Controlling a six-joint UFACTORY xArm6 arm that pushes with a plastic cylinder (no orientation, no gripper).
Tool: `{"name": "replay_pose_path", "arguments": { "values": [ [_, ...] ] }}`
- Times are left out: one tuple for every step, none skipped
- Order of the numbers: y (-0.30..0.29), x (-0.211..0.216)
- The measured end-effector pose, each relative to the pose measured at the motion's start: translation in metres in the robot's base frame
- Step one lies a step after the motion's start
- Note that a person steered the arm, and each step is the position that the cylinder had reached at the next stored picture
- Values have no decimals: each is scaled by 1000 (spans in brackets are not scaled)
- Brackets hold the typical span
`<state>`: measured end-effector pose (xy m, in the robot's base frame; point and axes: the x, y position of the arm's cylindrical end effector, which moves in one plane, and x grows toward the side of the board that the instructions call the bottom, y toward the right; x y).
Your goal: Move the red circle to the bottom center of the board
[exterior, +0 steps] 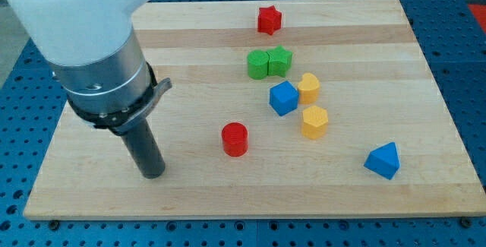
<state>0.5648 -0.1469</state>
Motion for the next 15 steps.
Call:
{"name": "replay_pose_path", "arguments": {
  "values": [
    [-47, 0],
    [-79, -13],
    [-95, -38],
    [-104, -67],
    [-119, -79],
    [-120, -79],
    [-120, -79],
    [-90, -80],
    [-20, -80],
    [34, -80],
    [35, -79],
    [59, -76],
    [106, -65],
    [157, -44],
    [153, -43]
  ]
}}
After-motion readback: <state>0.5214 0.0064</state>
